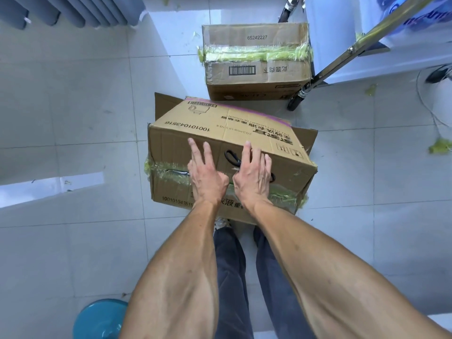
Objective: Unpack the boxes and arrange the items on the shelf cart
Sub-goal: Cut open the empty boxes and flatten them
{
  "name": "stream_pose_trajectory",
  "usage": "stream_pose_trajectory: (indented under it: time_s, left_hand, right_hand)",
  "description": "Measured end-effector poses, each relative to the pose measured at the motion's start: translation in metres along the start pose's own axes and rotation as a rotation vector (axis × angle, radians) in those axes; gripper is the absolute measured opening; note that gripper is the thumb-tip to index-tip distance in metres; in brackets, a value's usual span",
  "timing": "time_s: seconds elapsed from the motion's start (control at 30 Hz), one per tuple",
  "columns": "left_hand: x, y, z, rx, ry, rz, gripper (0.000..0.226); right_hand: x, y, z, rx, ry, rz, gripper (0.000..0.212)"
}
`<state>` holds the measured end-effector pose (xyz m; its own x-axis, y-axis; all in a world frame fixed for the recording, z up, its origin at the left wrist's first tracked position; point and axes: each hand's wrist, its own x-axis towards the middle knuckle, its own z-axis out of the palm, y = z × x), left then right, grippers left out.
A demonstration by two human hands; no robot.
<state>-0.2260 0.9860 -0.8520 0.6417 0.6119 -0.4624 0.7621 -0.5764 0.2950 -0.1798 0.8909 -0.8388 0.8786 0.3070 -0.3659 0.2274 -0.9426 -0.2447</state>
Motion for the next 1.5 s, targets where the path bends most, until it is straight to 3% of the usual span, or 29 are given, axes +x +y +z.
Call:
stream_pose_trajectory:
  time_s: [0.2, 0.37, 0.43, 0.5, 0.57, 0.67, 0.73, 0.8, 0.87, 0.93, 1.13, 1.23, 1.33, 1.43, 1.5]
  left_hand:
    - [0.034, 0.017, -0.005, 0.043, -0.076, 0.057, 0.101]
    - [0.046, 0.025, -0.01, 0.114, 0.04, 0.079, 0.091]
    - [0.046, 0.018, -0.009, 0.083, 0.128, -0.127, 0.088]
    - [0.05, 0.001, -0.009, -0.023, 0.159, -0.447, 0.084]
    - [0.052, -0.022, -0.01, -0.151, 0.124, -0.775, 0.097]
    - [0.046, -0.045, -0.005, -0.57, 0.088, -1.221, 0.106]
    - [0.034, -0.053, 0.005, -0.946, -0.01, -1.397, 0.101]
    - [0.017, -0.053, 0.019, -1.184, -0.202, -1.356, 0.097]
    - [0.005, -0.052, 0.032, -1.254, -0.295, -1.272, 0.097]
    - [0.004, -0.049, 0.036, -1.276, -0.312, -1.212, 0.099]
    - [-0.008, -0.058, 0.043, -1.384, -0.293, -1.339, 0.107]
    - [-0.03, -0.061, 0.053, -1.426, -0.206, -1.356, 0.105]
    - [-0.042, -0.061, 0.054, -1.232, -0.035, -1.418, 0.083]
    - [-0.069, -0.061, 0.055, -1.068, 0.065, -1.506, 0.061]
    - [-0.087, -0.057, 0.049, -1.044, 0.122, -1.599, 0.058]
  right_hand:
    - [0.038, -0.009, -0.005, -0.075, -0.025, 0.033, 0.09]
    - [0.06, -0.012, -0.013, -0.094, 0.023, 0.1, 0.083]
    - [0.063, -0.006, -0.017, -0.127, 0.057, 0.094, 0.076]
    - [0.069, 0.002, -0.021, -0.173, 0.104, 0.076, 0.064]
    - [0.074, 0.007, -0.023, -0.2, 0.103, 0.074, 0.054]
    - [0.071, 0.009, -0.013, -0.209, 0.045, 0.041, 0.051]
    - [0.066, 0.008, -0.007, -0.187, 0.049, 0.052, 0.054]
    - [0.062, 0.007, -0.004, -0.182, 0.08, 0.066, 0.055]
    - [0.058, 0.008, -0.001, -0.189, 0.098, 0.052, 0.056]
    - [0.056, 0.01, 0.0, -0.19, 0.104, 0.038, 0.055]
    - [0.052, -0.004, -0.003, -0.151, 0.082, 0.083, 0.055]
    - [0.039, -0.002, 0.001, -0.144, 0.097, 0.069, 0.057]
    - [0.045, 0.003, -0.005, -0.161, 0.143, 0.058, 0.047]
    - [0.038, -0.001, -0.014, -0.181, 0.072, 0.034, 0.036]
    - [0.031, -0.005, -0.018, -0.206, -0.02, -0.027, 0.03]
